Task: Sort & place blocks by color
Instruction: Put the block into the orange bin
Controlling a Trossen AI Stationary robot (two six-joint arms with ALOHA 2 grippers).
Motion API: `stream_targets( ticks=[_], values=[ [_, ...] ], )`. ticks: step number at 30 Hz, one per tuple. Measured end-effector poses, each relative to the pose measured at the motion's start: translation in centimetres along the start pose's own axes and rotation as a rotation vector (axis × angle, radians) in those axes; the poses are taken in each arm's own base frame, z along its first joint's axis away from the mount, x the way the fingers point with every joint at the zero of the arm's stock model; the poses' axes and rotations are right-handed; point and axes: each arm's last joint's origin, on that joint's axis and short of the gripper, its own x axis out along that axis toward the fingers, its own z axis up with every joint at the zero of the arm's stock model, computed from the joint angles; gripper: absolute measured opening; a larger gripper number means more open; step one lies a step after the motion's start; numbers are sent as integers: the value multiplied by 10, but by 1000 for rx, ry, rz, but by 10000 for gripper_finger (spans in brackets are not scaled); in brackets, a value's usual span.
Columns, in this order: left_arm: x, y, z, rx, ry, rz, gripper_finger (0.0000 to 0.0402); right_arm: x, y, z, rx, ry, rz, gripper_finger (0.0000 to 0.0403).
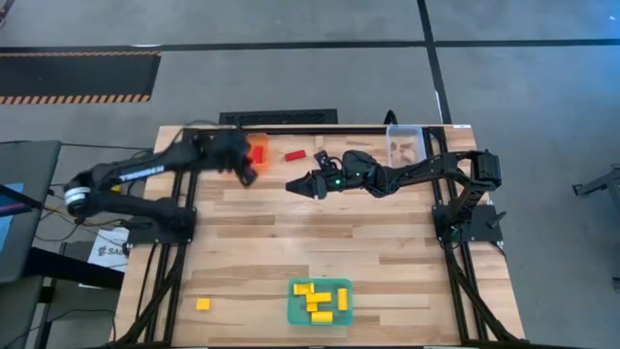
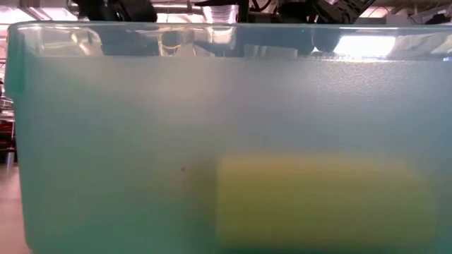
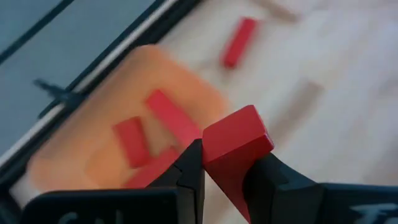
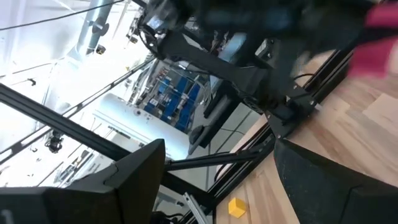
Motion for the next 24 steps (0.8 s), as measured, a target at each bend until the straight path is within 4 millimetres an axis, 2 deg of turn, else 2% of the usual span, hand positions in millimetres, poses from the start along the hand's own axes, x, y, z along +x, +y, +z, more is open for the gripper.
stream_targets(
  ticks=[4,8,14,19,24],
  values=[
    [34,47,5,-65,91,81,50,1,1,-2,8,4,2,321],
    [64,75,2,-156,170,66,50,2,4,-7,10,17,10,321],
    [98,93,-7,-185,265,154,50,3,5,-8,13,21,12,321],
    [109,98,-15,-215,341,213,52,3,6,-10,7,24,14,321],
    [109,99,-15,-223,346,255,115,3,6,-10,6,26,12,321]
  ],
)
